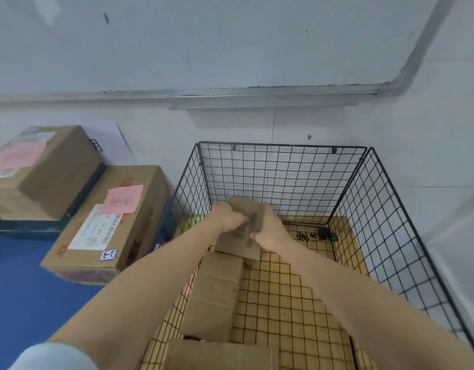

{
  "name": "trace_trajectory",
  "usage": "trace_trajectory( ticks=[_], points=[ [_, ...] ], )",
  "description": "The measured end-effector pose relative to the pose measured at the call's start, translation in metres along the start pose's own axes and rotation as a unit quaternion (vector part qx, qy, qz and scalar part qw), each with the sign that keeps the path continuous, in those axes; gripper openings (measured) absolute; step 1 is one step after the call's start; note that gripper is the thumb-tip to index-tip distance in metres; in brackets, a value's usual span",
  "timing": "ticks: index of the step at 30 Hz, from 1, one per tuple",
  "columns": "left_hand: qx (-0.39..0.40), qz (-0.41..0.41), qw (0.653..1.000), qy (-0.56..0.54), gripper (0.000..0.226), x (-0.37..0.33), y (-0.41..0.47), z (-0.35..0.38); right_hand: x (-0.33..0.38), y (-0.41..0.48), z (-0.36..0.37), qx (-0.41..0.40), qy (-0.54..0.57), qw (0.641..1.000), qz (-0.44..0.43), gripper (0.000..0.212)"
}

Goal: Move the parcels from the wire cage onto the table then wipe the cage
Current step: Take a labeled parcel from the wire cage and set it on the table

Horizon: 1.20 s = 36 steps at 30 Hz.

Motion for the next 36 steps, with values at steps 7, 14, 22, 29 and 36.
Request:
trace_trajectory(
  ticks=[7, 14, 22, 29, 36],
  points=[
    [-0.007, 0.033, 0.998, -0.052, 0.064, -0.035, -0.043, -0.014, 0.006, -0.043, -0.042, -0.081, 0.058, 0.995, -0.008, 0.091],
    [-0.016, 0.07, 0.971, -0.227, 0.054, -0.061, -0.079, -0.013, 0.021, -0.094, -0.074, -0.167, 0.098, 0.981, -0.003, 0.065],
    [-0.127, 0.13, 0.962, -0.203, 0.034, -0.08, -0.09, -0.015, 0.029, -0.117, -0.104, -0.218, 0.097, 0.971, 0.01, 0.065],
    [-0.11, 0.184, 0.952, -0.218, 0.023, -0.08, -0.101, -0.023, 0.036, -0.105, -0.128, -0.189, 0.117, 0.972, 0.07, 0.084],
    [-0.069, 0.212, 0.954, -0.202, 0.036, -0.05, -0.097, -0.013, 0.022, -0.109, -0.108, -0.052, 0.173, 0.964, 0.196, 0.107]
  ],
)
Point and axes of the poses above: each hand's wrist, its own y-axis towards the middle knuckle, its own z-axis out of the palm, x = y × z, the point moved 3 cm from there along y, towards the middle knuckle, and after that the axes turned 7 degrees about -y, right-handed, at the moved point
